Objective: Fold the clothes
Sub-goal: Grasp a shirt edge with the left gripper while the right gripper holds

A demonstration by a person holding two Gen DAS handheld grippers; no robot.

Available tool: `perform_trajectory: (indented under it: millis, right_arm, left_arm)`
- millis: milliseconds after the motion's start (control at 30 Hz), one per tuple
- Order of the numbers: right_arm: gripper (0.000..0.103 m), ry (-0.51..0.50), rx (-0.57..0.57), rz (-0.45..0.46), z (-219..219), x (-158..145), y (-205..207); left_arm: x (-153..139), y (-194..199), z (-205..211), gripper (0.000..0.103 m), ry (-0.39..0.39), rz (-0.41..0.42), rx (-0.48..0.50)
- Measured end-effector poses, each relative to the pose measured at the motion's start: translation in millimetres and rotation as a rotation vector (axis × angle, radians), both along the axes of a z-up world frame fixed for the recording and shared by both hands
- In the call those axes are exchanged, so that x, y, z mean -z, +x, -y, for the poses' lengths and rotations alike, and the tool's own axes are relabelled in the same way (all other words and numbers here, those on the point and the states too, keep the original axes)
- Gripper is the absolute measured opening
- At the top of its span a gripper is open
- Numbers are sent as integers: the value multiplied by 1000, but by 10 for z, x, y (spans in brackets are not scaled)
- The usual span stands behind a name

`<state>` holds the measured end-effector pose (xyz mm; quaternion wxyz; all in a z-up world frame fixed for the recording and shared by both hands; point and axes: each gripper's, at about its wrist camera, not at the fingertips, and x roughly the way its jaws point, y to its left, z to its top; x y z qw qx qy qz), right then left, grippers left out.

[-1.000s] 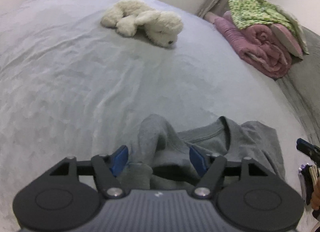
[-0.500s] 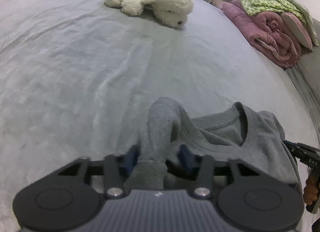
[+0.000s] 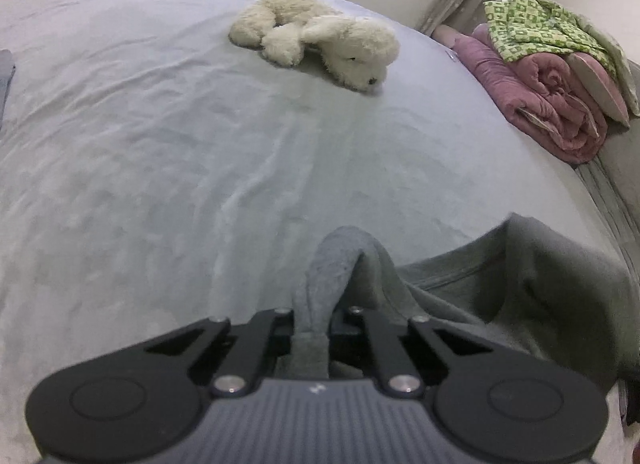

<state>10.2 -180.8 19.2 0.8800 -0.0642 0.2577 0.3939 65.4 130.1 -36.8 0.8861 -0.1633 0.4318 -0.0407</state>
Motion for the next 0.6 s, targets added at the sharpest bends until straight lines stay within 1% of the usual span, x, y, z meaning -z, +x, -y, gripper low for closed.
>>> perform_trajectory:
  millis: [33,100,167,200,233,300,333,367,400,433,467,500,533,600]
  right_arm:
    - [8,-23,-54,-10,-105,33,-51]
    - [8,-98,-156,-35,-271,154,-144]
    - [8,-175,-221,-76,-364,267,-199]
    - [8,-204,-257,-95,-401,316,-227]
    - [8,-214,-276,-94,-420,325,-253]
    - [9,-168,-235,-40,-344,212,-253]
    - [12,-145,-214,-13,-307,156,-253]
    - [14,-122,-194,14,-269,100,-253]
    - [22,-98,-161,38,-220,49,-236]
    - [43,-70,-90,54,-135,13,-164]
    - [53,-43,-18,70,-49,-23,-92]
    - [68,-17,52,78,31,-47,-14]
    - [68,1,108,59,92,-32,88]
    - [68,49,173,-29,199,44,303]
  left_arm:
    - [9,6,1,5,-2,-3,-7]
    - [60,13,-10,15,-14,-24,-26]
    - [137,31,-22,50,-31,-55,-15]
    - [154,36,-7,53,-26,-57,-11]
    - [170,40,6,53,-21,-60,-7]
    - [169,34,3,55,-19,-58,-4]
    - [166,33,-8,57,-22,-56,-5]
    - [164,32,-19,58,-26,-55,-7]
    - [172,34,-28,59,-32,-56,-9]
    - [180,35,-36,61,-38,-58,-11]
    - [191,35,-24,64,-42,-59,-10]
    - [198,35,-14,66,-43,-60,-6]
    - [203,41,5,68,-38,-58,-1]
    - [204,47,37,70,-24,-53,9]
